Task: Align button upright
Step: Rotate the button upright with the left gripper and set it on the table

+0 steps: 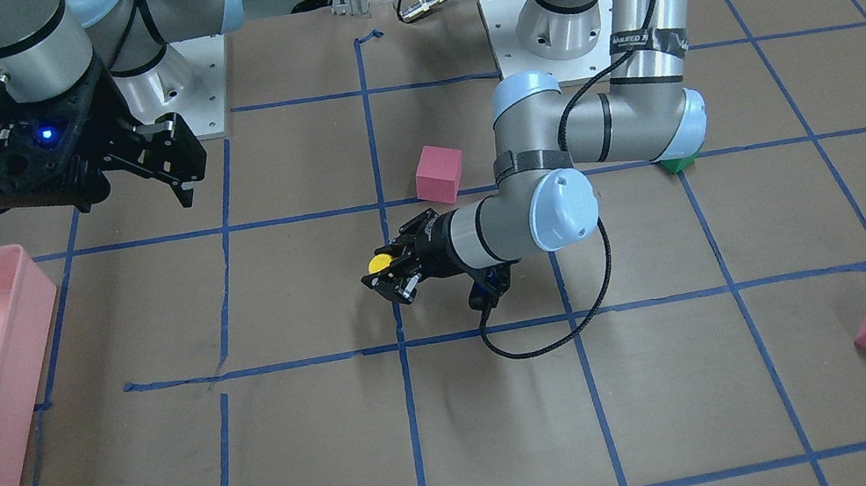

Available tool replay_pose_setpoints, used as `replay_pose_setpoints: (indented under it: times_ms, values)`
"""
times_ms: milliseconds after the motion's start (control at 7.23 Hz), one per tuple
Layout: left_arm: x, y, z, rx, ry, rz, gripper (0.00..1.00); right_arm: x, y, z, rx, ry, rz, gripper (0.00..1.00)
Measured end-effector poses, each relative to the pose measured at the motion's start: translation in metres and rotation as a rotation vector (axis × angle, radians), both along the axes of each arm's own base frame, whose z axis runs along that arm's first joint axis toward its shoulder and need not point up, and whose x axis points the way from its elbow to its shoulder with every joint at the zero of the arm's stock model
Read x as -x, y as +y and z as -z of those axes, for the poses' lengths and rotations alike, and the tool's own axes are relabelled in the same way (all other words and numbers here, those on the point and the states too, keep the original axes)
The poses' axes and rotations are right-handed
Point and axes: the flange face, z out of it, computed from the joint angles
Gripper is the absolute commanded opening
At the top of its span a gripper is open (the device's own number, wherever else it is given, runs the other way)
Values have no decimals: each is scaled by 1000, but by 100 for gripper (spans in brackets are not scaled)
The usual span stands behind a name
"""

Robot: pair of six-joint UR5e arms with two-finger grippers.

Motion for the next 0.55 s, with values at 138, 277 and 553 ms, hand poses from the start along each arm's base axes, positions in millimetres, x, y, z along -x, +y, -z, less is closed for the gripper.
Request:
replay_pose_setpoints:
  times_ms: [138, 277, 553]
  values:
    - [-1, -1, -1, -11, -9, -16, 100, 0, 0, 0, 0, 0, 0, 100]
    - [-3, -5, -6, -4, -23, -26, 100, 0, 0, 0, 0, 0, 0, 100]
    - [-15, -29, -41, 75, -116, -64, 100, 0, 0, 0, 0, 0, 0, 100]
